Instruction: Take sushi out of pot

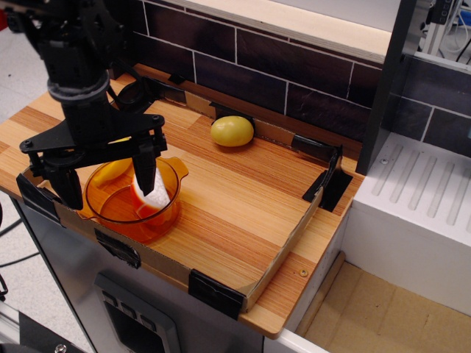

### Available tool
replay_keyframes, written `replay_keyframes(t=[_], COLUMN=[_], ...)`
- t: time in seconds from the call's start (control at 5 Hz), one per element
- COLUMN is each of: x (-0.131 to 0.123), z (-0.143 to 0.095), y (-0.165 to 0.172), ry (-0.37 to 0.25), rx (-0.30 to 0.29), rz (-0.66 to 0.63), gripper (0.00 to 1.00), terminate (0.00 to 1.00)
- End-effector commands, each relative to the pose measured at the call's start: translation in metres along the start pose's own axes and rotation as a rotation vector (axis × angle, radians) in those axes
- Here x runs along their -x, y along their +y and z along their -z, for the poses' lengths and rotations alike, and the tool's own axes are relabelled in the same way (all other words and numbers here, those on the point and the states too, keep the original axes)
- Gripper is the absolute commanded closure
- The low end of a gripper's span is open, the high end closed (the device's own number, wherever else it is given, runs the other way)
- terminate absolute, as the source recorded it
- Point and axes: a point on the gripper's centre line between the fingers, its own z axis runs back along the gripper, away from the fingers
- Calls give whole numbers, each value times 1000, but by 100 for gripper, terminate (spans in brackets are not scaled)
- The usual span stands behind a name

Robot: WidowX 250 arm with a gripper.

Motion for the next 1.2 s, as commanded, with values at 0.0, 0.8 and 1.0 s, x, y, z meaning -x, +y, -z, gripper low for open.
replay_keyframes(t=[0.0, 0.8, 1.0], x=[-21, -28, -28], z=[4, 26, 35], y=[0, -13, -16], ry=[-27, -12, -14], rx=[1, 49, 43], rz=[-73, -83, -80], gripper=[0, 0, 0], terminate=[0, 0, 0])
